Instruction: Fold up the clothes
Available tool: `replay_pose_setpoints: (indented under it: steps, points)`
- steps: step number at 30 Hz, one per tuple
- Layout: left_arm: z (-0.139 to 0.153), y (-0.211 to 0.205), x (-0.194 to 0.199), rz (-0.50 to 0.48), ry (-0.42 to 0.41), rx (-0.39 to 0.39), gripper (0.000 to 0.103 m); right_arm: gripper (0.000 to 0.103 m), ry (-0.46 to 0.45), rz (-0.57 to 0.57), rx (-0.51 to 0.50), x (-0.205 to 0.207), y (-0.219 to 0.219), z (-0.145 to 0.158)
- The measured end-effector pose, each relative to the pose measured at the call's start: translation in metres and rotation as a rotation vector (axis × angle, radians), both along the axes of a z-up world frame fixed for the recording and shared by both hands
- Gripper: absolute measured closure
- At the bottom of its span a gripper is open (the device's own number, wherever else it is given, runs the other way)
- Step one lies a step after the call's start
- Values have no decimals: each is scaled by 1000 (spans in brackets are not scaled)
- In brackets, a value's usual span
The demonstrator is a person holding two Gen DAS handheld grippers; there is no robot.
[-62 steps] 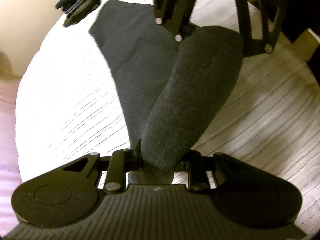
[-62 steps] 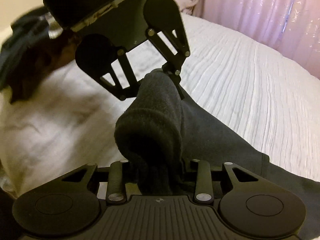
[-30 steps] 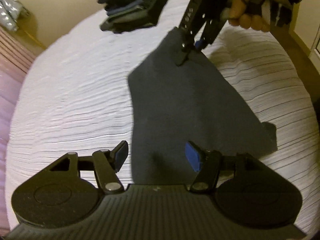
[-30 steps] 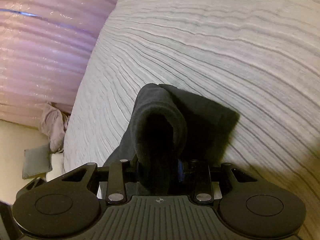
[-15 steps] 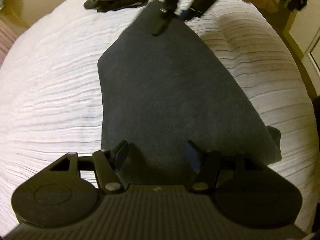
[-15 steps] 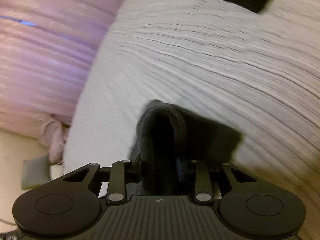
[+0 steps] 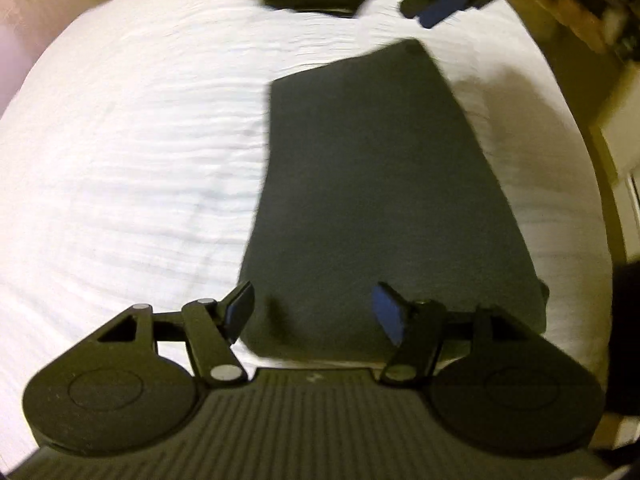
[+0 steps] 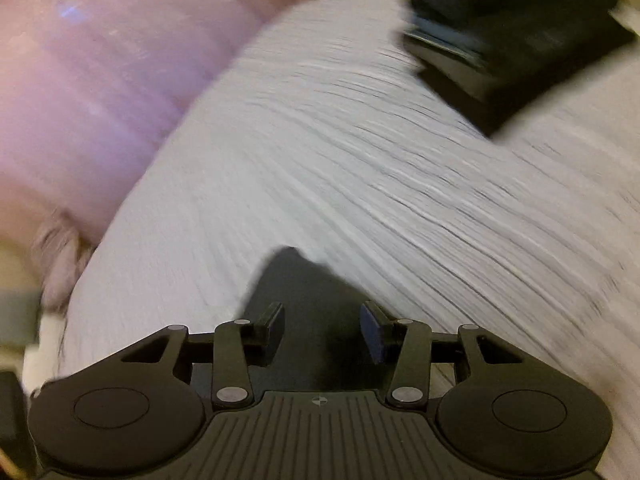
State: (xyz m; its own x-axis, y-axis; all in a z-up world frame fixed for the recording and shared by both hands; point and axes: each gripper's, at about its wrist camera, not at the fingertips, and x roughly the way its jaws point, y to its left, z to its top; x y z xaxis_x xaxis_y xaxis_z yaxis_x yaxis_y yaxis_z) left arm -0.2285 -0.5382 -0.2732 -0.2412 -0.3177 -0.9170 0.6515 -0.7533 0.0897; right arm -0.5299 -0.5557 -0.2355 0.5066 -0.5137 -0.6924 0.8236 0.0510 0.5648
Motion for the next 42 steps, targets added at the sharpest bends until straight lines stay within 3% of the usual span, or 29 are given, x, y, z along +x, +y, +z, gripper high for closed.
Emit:
replay_pose_setpoints:
  steps: [5, 11, 14, 20, 23, 25, 26, 30, 33, 42]
  points:
    - [-29, -16, 1, 133, 49, 93, 51, 57, 54, 232, 82, 43, -26, -32]
    - [-69, -29, -3, 211, 57, 128, 42, 58, 56, 258, 161, 41, -41, -71]
    - [-69, -33, 0, 229, 59, 141, 41, 58, 36, 249, 180, 36, -44, -81]
    - [-41, -30, 28, 296, 63, 151, 43, 57, 32, 238, 224, 41, -49, -50]
    - [-35, -19, 49, 388, 90, 169, 42, 56, 49, 227, 178, 36, -49, -28]
    - [-37, -14, 66, 482, 157, 224, 41, 34, 75, 221, 151, 31, -50, -20]
    - [-39, -12, 74, 531, 196, 256, 41, 16, 92, 225, 139, 31, -52, -19]
    - [-55, -13, 92, 714, 351, 383, 41, 14, 127, 341, 149, 41, -73, -30]
    - [-74, -19, 91, 796, 425, 427, 41, 14, 103, 457, 226, 54, -98, -53]
    - [-122, -37, 89, 986, 587, 498, 35, 14, 14, 634, 441, 72, -146, -125]
